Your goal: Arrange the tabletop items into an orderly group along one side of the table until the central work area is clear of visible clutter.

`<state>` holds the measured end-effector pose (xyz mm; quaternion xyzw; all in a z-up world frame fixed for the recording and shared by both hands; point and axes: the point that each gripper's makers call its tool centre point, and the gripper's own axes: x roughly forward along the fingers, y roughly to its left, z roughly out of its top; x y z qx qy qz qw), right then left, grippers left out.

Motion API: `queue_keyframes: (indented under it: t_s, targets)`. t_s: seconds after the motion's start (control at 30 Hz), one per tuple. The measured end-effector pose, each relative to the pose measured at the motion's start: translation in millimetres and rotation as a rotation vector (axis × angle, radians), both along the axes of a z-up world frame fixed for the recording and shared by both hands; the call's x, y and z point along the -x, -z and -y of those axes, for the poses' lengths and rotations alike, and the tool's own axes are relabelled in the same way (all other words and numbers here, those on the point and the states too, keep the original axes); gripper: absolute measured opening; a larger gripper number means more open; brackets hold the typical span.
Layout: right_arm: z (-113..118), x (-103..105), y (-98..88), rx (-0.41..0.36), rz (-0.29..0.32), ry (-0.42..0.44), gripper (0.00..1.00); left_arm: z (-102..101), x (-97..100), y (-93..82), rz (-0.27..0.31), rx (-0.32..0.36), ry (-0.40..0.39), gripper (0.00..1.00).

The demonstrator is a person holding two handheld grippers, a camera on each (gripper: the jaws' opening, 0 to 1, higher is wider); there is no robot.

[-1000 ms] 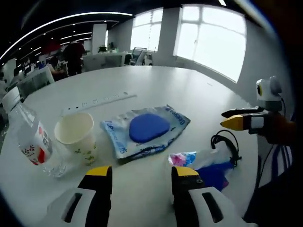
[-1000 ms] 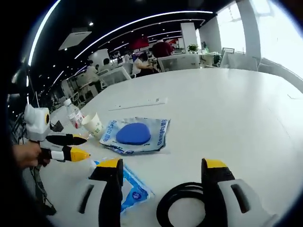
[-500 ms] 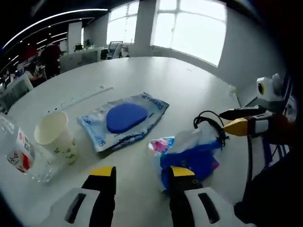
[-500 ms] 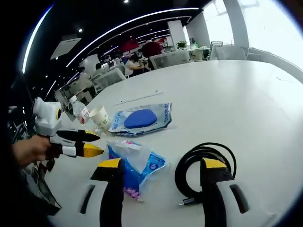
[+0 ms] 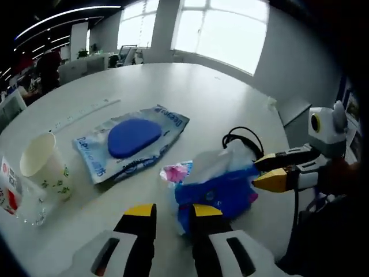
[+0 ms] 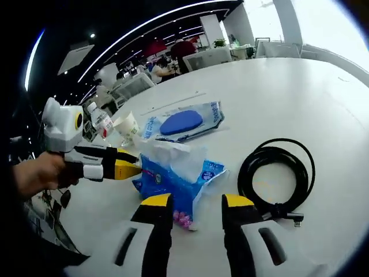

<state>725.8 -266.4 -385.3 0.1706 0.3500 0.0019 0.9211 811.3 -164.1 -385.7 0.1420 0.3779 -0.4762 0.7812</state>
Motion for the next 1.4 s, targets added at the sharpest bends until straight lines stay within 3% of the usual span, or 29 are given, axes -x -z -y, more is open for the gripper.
queue_keyframes:
  t_s: [0.27, 0.57, 0.9, 1.4]
  targets:
    - [-3.4, 3.1, 10.3, -0.007, -0.039, -0.026, 0.08, 4.5, 3.6, 9.5, -0.034, -0.007, 0.002, 0.09]
    - [-2.1, 3.9, 9.4, 0.039, -0.060, -0.068, 0.00, 8.4, 7.1, 1.3, -0.015, 0.017, 0.020, 0.01]
    - [6.0, -1.3, -23.0, 0.113, -0.006, -0.104, 0.00, 8.3, 7.2, -23.8, 0.010, 0.068, -0.023, 0.00]
    - [29.7, -29.6, -65.4, 0.141, 0.053, -0.137, 0.00, 20.6, -8.9, -72.7, 0.041, 0.152, -0.121, 0.00]
